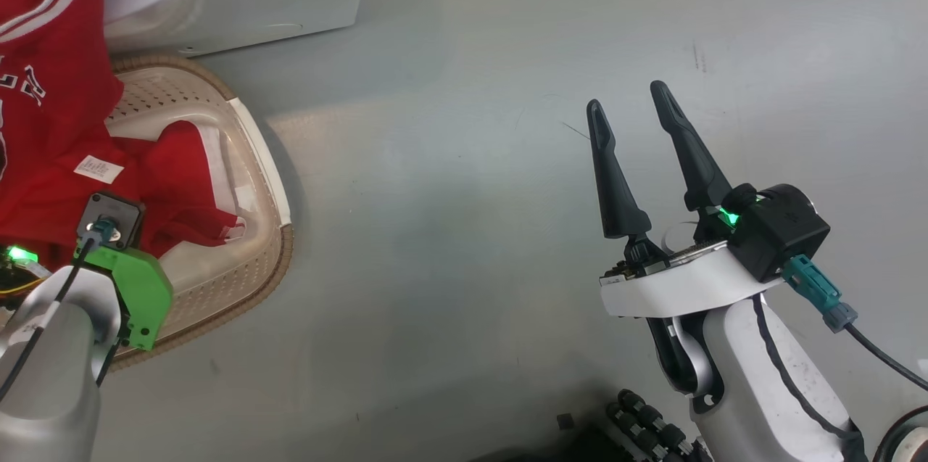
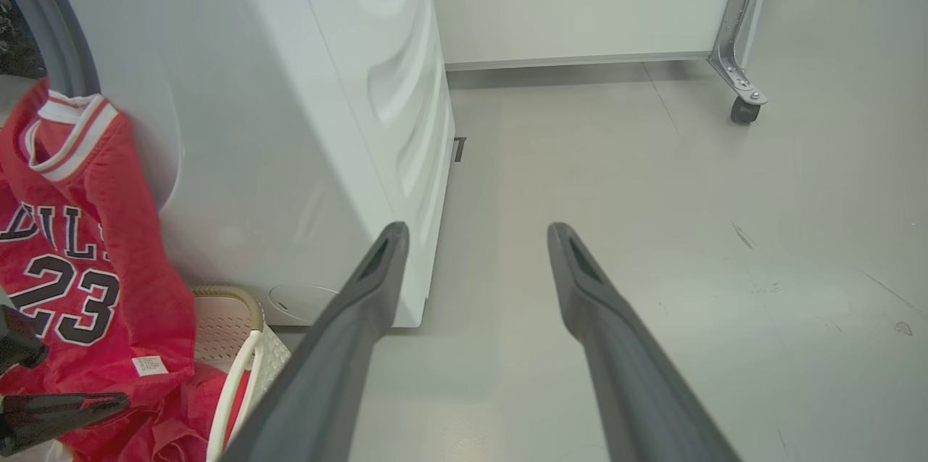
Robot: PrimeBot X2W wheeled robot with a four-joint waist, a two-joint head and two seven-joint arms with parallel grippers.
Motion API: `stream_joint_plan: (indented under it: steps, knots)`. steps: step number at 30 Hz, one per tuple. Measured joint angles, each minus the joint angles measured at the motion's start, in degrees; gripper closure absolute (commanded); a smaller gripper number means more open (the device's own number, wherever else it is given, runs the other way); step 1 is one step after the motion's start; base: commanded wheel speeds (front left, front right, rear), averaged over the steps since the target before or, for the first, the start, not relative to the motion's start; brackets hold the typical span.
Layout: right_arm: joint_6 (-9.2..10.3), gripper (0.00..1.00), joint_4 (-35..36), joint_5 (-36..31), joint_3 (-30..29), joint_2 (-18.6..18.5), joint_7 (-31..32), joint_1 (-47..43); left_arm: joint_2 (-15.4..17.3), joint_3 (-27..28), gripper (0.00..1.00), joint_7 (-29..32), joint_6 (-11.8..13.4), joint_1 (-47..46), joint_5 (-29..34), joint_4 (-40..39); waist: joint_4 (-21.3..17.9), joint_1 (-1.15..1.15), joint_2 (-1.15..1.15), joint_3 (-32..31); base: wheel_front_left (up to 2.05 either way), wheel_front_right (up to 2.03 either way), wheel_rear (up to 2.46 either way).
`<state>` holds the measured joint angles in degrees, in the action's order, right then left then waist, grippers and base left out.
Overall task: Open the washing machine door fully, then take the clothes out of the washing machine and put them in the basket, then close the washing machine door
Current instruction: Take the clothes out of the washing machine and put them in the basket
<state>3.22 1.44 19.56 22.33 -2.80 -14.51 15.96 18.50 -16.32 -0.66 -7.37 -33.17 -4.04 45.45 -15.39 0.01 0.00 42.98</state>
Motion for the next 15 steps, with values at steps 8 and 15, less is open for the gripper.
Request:
stream_joint_plan:
  steps: [8, 15]
  knots:
    - [0.03, 0.0, -0.8, -0.5, -0.3, 0.0, 0.0, 0.5, -1.5, -0.3, 0.0, -2.3, 0.0, -1.1, -0.5, 4.3, 1.4, 0.0, 0.0, -1.2, 0.0, 0.0, 0.0]
    - [-0.03, 0.0, -2.3, -0.5, -1.4, 0.0, 0.0, 1.4, -4.4, -0.6, 0.0, -7.3, 0.0, -1.2, -1.1, 6.6, 2.9, 0.0, 0.0, -4.1, 0.0, 0.0, 0.0]
